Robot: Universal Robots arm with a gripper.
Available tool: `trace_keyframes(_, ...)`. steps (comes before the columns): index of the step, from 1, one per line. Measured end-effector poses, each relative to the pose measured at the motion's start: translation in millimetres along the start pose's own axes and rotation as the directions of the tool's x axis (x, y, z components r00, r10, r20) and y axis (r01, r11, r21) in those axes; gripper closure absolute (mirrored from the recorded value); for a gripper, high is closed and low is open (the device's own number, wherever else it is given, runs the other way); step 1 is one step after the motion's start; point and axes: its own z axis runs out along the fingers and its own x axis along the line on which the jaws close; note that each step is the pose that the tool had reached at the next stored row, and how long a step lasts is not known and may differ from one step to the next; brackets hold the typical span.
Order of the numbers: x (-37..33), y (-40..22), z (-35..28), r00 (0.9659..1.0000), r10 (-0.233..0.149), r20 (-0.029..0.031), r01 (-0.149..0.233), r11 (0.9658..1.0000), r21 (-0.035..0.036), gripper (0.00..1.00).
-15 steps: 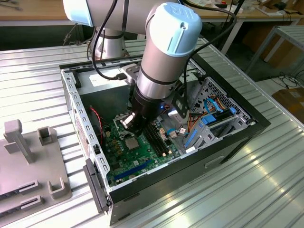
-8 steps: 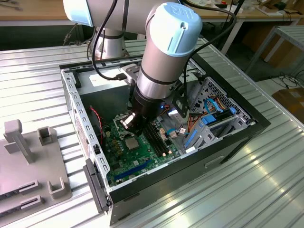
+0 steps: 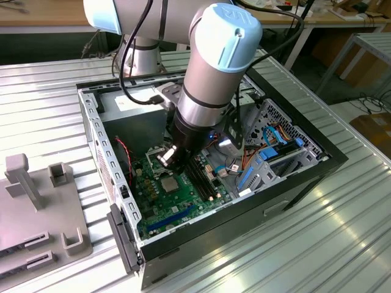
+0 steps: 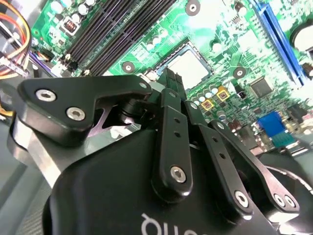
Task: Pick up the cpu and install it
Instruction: 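Close the cpu cover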
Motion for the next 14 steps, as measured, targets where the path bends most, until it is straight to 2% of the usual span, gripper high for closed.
trace_keyframes(3,-0.6,-0.2,0.0,0.9982,-0.06,-0.0032,0.06,0.9982,0.0011,0.89)
trace_keyframes(4,-0.9,-0.3,0.0,0.996,-0.089,-0.0048,0.089,0.996,0.0015,0.89)
trace_keyframes(6,-1.3,-0.5,0.0,0.9928,-0.12,-0.0065,0.12,0.9928,0.0019,0.89)
trace_keyframes(7,-1.7,-0.6,0.0,0.9892,-0.146,-0.0079,0.146,0.9892,0.0022,0.89)
trace_keyframes(8,-2.0,-0.7,0.0,0.9872,-0.159,-0.0087,0.159,0.9872,0.0024,0.89)
trace_keyframes(9,-2.6,-0.9,-0.1,0.9826,-0.186,-0.0102,0.186,0.9826,0.0027,0.89)
trace_keyframes(12,-4.0,-1.0,-0.1,0.9762,-0.216,-0.0119,0.217,0.9763,0.0029,0.89)
trace_keyframes(14,-5.1,-0.7,-0.1,0.9732,-0.23,-0.0127,0.23,0.9733,0.003,0.89)
